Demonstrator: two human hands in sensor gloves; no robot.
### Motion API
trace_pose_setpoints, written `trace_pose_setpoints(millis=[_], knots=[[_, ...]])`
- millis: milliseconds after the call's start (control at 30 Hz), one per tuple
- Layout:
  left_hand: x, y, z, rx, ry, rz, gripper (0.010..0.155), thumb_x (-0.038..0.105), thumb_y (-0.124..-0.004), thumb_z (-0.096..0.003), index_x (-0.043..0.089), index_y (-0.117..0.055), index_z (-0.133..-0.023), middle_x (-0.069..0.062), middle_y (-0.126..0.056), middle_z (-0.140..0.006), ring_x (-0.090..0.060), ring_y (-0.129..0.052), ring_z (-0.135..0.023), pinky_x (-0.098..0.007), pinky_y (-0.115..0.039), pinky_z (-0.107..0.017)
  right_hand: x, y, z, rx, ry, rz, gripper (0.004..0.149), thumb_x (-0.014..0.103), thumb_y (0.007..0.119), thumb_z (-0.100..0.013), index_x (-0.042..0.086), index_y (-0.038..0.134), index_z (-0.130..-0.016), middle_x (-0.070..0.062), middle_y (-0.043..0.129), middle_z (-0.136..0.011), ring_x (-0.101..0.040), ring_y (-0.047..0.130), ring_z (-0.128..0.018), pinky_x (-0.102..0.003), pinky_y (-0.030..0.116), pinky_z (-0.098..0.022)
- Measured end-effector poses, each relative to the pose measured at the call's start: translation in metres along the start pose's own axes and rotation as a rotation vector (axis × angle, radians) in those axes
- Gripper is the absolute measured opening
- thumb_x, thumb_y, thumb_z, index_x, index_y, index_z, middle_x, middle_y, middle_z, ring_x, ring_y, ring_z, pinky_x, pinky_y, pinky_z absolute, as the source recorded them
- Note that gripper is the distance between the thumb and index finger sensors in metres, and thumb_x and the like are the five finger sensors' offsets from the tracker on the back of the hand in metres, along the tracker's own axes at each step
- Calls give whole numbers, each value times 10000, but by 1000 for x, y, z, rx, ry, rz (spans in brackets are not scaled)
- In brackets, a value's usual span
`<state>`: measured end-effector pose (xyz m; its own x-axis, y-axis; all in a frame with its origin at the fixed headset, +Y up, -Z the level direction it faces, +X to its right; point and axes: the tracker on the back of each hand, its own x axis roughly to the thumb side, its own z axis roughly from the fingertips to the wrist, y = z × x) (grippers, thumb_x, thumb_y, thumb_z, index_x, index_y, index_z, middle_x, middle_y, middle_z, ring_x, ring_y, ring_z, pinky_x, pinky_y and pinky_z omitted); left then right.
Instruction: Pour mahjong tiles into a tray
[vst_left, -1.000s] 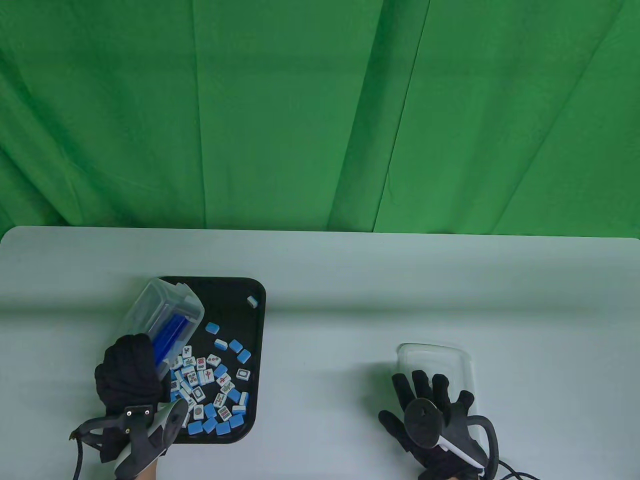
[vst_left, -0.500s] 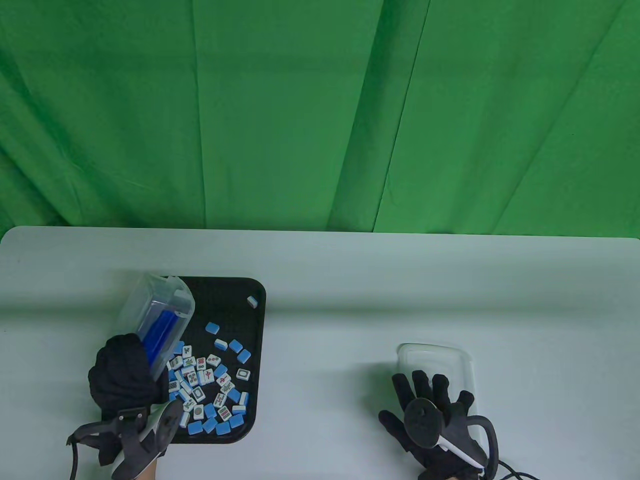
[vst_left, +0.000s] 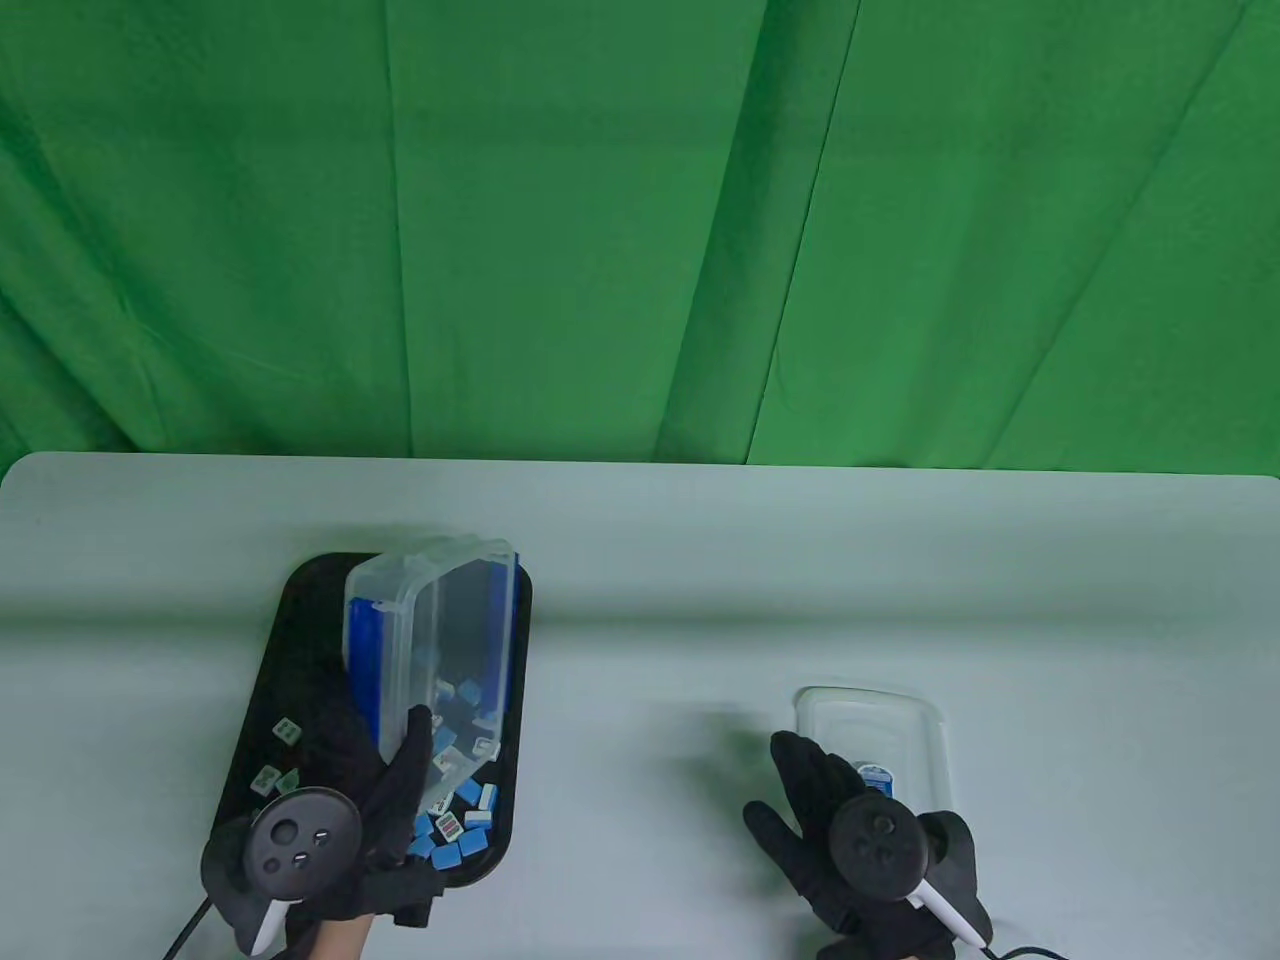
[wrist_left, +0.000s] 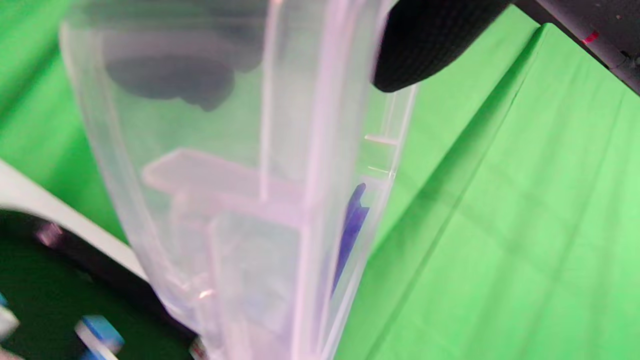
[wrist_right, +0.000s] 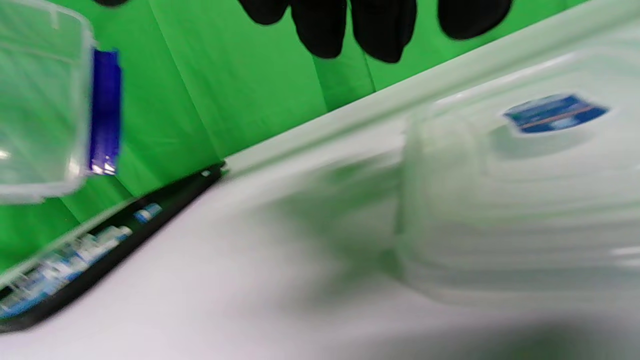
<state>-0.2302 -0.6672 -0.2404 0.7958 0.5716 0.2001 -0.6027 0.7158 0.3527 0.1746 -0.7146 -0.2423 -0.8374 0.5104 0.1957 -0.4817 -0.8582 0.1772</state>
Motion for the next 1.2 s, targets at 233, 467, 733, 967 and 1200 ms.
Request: trace_pose_setpoints(millis=[233, 467, 733, 967, 1200], knots=[[33, -37, -9, -229, 8, 321, 853, 425, -683, -660, -109, -219, -1137, -414, -508, -1109, -578, -801, -906, -638, -748, -579, -4, 5, -4, 64, -35, -263, 828, 670, 454, -633, 115, 277, -1221, -195, 478, -1247, -495, 576, -1081, -698, 512, -762], [50, -86, -2, -400, 29, 537, 861, 440, -671, -672, -131, -219, -1131, -434, -509, -1102, -585, -814, -899, -625, -767, -566, -11, 18, -14, 172, -31, -417, 848, 672, 430, -631, 92, 236, -1218, -205, 455, -1251, -493, 587, -1075, -690, 521, -763], [37, -123, 10, -615, 64, 617, 913, 526, -618, -677, -139, -176, -1119, -441, -487, -1101, -574, -805, -904, -606, -764, -575, -10, 31, -18, 218, -4, -465, 828, 577, 511, -681, -36, 261, -1178, -233, 626, -1120, -374, 802, -896, -597, 639, -739], [30, -124, 11, -638, 80, 592, 931, 584, -537, -667, -133, -149, -1117, -448, -462, -1105, -580, -782, -902, -605, -759, -560, -11, 33, -18, 162, 107, -519, 786, 553, 497, -694, -54, 342, -1169, -248, 704, -1037, -318, 868, -780, -555, 704, -686], [33, -116, 15, -520, 109, 214, 876, 587, -526, -650, -120, -341, -1132, -364, -751, -974, -452, -991, -710, -508, -864, -439, -13, 37, -19, 128, 182, -436, 768, 533, 488, -700, -66, 363, -1164, -255, 719, -1022, -325, 874, -758, -562, 709, -669]])
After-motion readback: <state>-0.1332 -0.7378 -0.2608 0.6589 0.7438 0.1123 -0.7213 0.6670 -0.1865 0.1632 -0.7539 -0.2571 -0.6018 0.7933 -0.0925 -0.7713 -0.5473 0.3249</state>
